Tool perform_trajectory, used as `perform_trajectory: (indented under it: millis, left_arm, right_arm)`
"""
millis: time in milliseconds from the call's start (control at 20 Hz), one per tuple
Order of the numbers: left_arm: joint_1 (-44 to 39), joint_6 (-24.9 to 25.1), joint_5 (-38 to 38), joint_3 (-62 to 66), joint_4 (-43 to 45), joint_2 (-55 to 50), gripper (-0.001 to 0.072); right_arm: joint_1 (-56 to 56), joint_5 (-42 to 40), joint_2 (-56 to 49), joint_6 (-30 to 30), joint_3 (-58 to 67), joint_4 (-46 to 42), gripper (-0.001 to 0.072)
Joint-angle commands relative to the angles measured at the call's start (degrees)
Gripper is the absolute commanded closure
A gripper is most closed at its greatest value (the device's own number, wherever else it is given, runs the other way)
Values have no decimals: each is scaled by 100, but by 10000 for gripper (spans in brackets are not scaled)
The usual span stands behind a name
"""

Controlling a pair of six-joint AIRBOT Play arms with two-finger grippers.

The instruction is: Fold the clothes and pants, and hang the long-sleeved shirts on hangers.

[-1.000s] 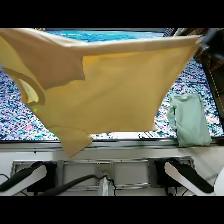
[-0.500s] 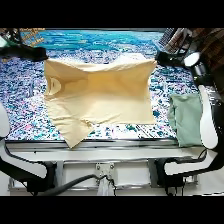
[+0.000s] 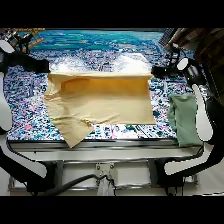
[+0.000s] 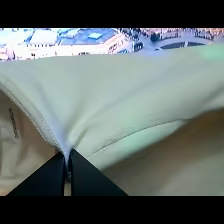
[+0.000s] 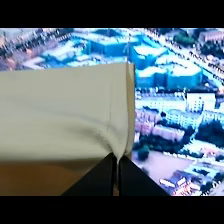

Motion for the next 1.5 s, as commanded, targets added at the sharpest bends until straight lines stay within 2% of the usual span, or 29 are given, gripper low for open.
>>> perform_trajectory:
  millis: [0, 200, 350, 550, 750, 800, 850, 900, 950, 1000, 1050, 1150, 1200, 1250, 1300, 1450]
  left_arm:
    - [118, -57, -741, -4, 37, 181, 708]
    - [72, -105, -1167, -216, 44, 363, 708]
    - [83, -114, -940, -1047, 192, 682, 708]
    - [146, -96, -223, -2212, 387, 1073, 708]
    - [284, -11, 42, -2533, 492, 1097, 705]
    - [323, -11, 92, -2533, 474, 1099, 703]
    - [348, -11, 92, -2531, 463, 1099, 647]
    - [358, -39, 92, -2531, 446, 1102, 454]
    - [372, -127, 35, -2531, 424, 1108, 372]
    - [391, -144, -81, -2531, 420, 1130, 351]
    - [396, -168, -221, -2531, 428, 1187, 353]
    - [431, -254, -247, -2546, 448, 1473, 396]
    - [470, -271, -164, -2592, 472, 1709, 505]
    - [505, -297, -90, -2688, 540, 1976, 555]
    - [531, -415, 155, -2973, 649, 2354, 557]
    - [621, -892, 1572, -4358, 520, 3602, 552]
  right_arm:
    - [4, 721, 33, 92, -20, -402, 684]
    - [4, 1318, 72, 208, -260, -391, 684]
    - [4, 1268, 216, 205, -678, -219, 684]
    - [4, 1220, 337, 144, -1069, -122, 684]
    - [2, 1296, 396, 142, -1143, -26, 684]
    - [2, 1368, 396, 109, -1143, 26, 629]
    - [2, 1482, 400, -46, -1141, 173, 329]
    - [2, 1600, 407, -76, -1143, 310, 151]
    - [2, 1720, 431, -70, -1165, 485, 204]
    - [2, 1687, 531, -72, -1292, 662, 269]
    - [2, 1515, 715, -66, -1537, 695, 282]
    - [-11, 1145, 1224, 42, -2262, 435, 282]
    - [-15, 1038, 1510, 105, -2695, 267, 282]
    - [-48, 966, 1816, 125, -3154, 177, 282]
    - [-116, 883, 2175, 127, -3644, 210, 282]
    - [-404, 286, 3311, 223, -4863, 334, 283]
